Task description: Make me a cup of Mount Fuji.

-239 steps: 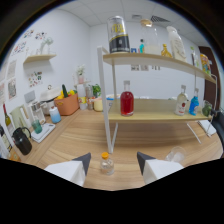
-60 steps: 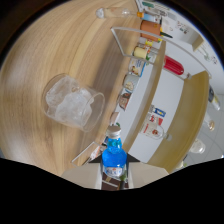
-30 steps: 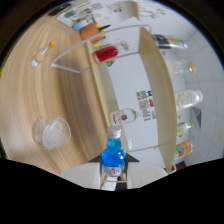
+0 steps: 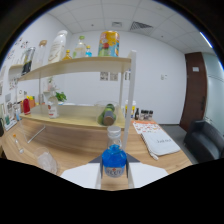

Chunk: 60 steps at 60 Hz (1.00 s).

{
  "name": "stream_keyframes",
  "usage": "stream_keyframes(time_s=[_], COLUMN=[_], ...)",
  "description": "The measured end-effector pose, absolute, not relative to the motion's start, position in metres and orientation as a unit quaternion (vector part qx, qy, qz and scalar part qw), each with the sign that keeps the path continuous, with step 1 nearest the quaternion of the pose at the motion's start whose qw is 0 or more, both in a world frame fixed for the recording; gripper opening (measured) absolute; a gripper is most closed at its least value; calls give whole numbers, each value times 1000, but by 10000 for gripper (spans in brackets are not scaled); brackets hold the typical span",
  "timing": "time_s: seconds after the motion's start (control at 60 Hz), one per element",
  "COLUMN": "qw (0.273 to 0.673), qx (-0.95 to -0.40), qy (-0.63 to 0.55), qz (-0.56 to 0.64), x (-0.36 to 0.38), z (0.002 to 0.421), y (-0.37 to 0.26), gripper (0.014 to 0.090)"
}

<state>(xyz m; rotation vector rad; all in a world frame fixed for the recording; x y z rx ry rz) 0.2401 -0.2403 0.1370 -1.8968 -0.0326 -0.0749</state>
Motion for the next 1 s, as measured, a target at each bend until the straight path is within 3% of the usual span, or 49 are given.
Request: stream_keyframes(time_s=[0.183, 0.367, 0.55, 0.85, 0.983, 1.0], qw=[532, 491, 465, 457, 466, 469], qx=[-846, -871, -885, -889, -884, -883], qy=[1, -8, -8, 6, 7, 7], qz=[-25, -18, -19, -23, -23, -22], x=[269, 273, 276, 280, 277, 276], z=[71, 32, 18, 15, 29, 34], y=[-234, -233, -236, -247, -253, -254], gripper=[354, 355, 362, 392, 551, 644])
